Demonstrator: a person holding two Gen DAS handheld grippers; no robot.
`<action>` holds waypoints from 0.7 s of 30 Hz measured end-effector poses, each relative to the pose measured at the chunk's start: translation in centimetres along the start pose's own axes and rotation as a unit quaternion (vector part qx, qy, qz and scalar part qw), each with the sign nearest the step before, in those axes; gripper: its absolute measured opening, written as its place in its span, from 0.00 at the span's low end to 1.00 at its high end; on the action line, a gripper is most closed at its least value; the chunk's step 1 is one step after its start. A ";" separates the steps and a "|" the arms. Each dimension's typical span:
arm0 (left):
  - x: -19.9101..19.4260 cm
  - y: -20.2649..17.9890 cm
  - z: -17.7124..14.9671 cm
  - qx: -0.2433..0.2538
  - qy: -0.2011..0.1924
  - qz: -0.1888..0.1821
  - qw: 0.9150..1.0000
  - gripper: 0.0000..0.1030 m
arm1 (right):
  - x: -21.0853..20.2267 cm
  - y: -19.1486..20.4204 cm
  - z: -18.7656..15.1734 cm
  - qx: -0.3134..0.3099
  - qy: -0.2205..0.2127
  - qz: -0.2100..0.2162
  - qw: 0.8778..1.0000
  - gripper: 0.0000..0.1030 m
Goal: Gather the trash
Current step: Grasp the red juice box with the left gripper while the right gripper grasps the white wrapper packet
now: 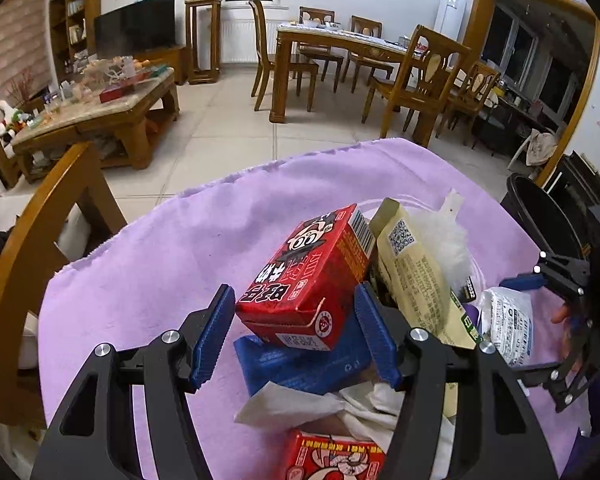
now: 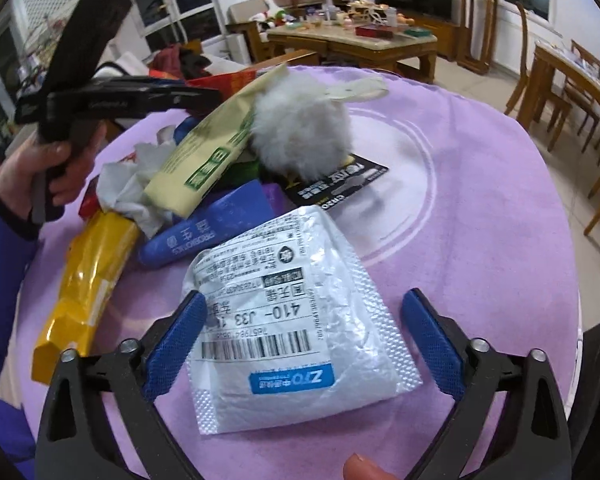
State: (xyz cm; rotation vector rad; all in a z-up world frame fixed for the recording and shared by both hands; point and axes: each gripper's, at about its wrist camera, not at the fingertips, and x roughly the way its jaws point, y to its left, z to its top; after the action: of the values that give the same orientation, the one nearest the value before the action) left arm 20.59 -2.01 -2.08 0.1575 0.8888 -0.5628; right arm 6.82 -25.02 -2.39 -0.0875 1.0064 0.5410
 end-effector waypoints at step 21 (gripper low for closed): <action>3.4 -0.2 2.7 -0.042 0.061 0.011 0.997 0.29 | -7.6 1.2 -1.9 0.012 -0.082 0.028 0.996 0.18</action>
State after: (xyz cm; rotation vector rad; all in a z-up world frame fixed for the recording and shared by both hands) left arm 24.02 -4.52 -2.97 0.1268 1.0262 -0.4983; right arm 1.61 -27.52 2.98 0.0059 0.8576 0.5790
